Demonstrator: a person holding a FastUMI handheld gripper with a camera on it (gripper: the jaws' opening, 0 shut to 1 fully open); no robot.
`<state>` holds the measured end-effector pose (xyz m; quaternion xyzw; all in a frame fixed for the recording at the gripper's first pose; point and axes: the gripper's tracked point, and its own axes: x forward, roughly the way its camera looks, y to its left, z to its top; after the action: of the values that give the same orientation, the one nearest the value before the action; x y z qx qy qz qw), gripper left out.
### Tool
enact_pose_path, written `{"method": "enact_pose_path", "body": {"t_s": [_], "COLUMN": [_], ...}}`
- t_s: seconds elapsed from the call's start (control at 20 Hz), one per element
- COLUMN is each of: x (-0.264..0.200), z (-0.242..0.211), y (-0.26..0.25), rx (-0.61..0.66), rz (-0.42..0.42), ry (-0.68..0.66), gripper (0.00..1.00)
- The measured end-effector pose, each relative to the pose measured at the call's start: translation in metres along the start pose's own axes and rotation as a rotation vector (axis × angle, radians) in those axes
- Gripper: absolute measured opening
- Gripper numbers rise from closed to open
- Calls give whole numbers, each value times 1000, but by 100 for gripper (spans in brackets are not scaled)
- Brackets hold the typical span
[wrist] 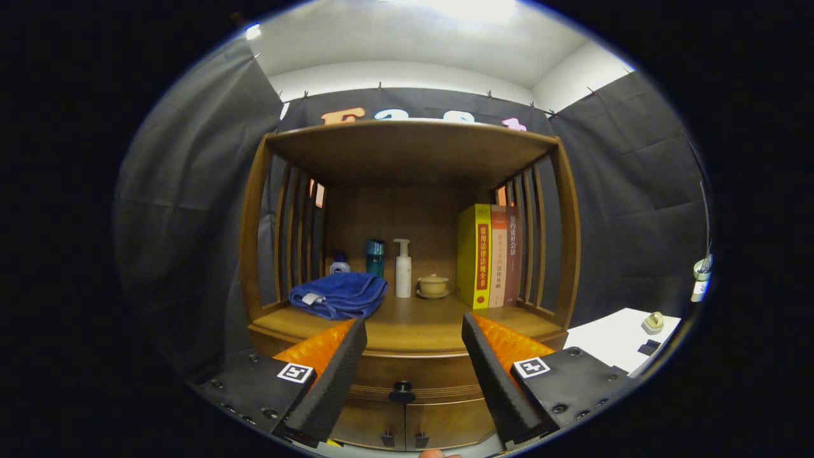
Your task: Pull open the drawer, take out the items inside it, and place them on the countertop above the cabinet.
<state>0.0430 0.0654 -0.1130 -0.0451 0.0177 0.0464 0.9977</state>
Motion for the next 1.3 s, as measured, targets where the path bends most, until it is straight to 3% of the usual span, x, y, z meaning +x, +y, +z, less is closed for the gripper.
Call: {"method": "enact_pose_path", "body": {"t_s": [0.4,0.7,0.95,1.1,1.3], "x": [43,60,70,71,70], "z": [-111,-164,-177,-179,-179], "y": [12,9,11,13,12], "rx": [-13,1,65,84,57], "rz": [6,15,15,16,1], "ry": [130,229,257,266,263], "gripper": [98,97,81,55,46]}}
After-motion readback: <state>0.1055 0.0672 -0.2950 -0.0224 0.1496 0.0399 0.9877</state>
